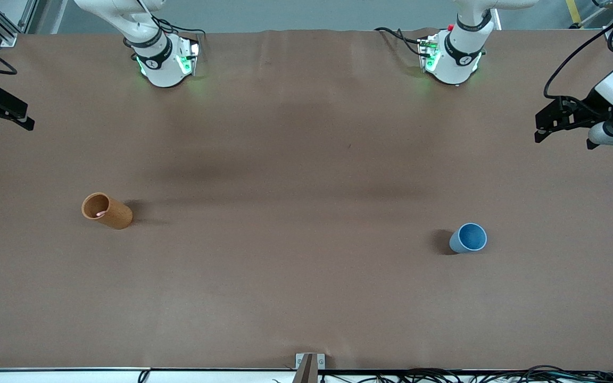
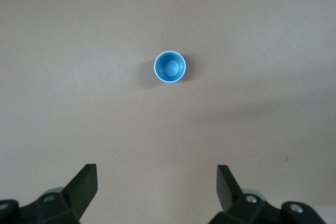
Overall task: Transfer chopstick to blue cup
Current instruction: 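Reach the right gripper to the wooden cup while the left gripper reaches the blue cup, then grasp the pink stick with the right gripper while the left gripper grasps the blue cup, then lift the pink stick with the right gripper while the left gripper moves the cup, then set the blue cup mid-table with the left gripper while the right gripper carries the stick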
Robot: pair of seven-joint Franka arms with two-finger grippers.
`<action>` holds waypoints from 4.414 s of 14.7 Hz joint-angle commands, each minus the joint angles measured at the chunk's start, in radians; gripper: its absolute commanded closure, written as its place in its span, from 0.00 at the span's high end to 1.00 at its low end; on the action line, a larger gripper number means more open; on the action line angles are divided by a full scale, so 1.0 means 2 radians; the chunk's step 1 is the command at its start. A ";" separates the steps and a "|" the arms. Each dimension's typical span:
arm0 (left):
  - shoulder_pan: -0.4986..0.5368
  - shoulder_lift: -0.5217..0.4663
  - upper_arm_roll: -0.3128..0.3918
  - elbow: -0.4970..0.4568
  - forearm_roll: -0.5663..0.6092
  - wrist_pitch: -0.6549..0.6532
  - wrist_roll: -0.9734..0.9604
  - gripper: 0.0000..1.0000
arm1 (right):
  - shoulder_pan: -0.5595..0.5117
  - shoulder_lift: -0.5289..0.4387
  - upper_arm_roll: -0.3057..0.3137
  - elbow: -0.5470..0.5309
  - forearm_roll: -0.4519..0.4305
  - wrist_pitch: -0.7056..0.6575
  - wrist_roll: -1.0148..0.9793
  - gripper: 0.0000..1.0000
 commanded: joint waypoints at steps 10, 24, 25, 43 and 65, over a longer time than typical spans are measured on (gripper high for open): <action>-0.002 0.041 0.002 0.013 -0.009 -0.007 0.004 1.00 | -0.005 0.006 0.004 -0.007 -0.004 0.005 -0.002 1.00; 0.028 0.272 0.001 -0.073 -0.010 0.308 0.017 1.00 | 0.032 0.133 0.007 -0.085 -0.084 0.140 0.138 0.97; 0.030 0.272 0.000 -0.085 -0.010 0.321 0.017 1.00 | 0.032 0.146 0.007 -0.084 -0.084 0.149 0.154 0.97; -0.022 0.234 -0.017 -0.060 -0.015 0.272 -0.079 0.00 | 0.032 0.216 0.005 -0.086 -0.123 0.218 0.170 0.32; -0.237 0.307 -0.059 -0.057 0.005 0.325 -0.447 0.04 | 0.039 0.081 0.007 -0.085 -0.120 0.114 0.161 0.03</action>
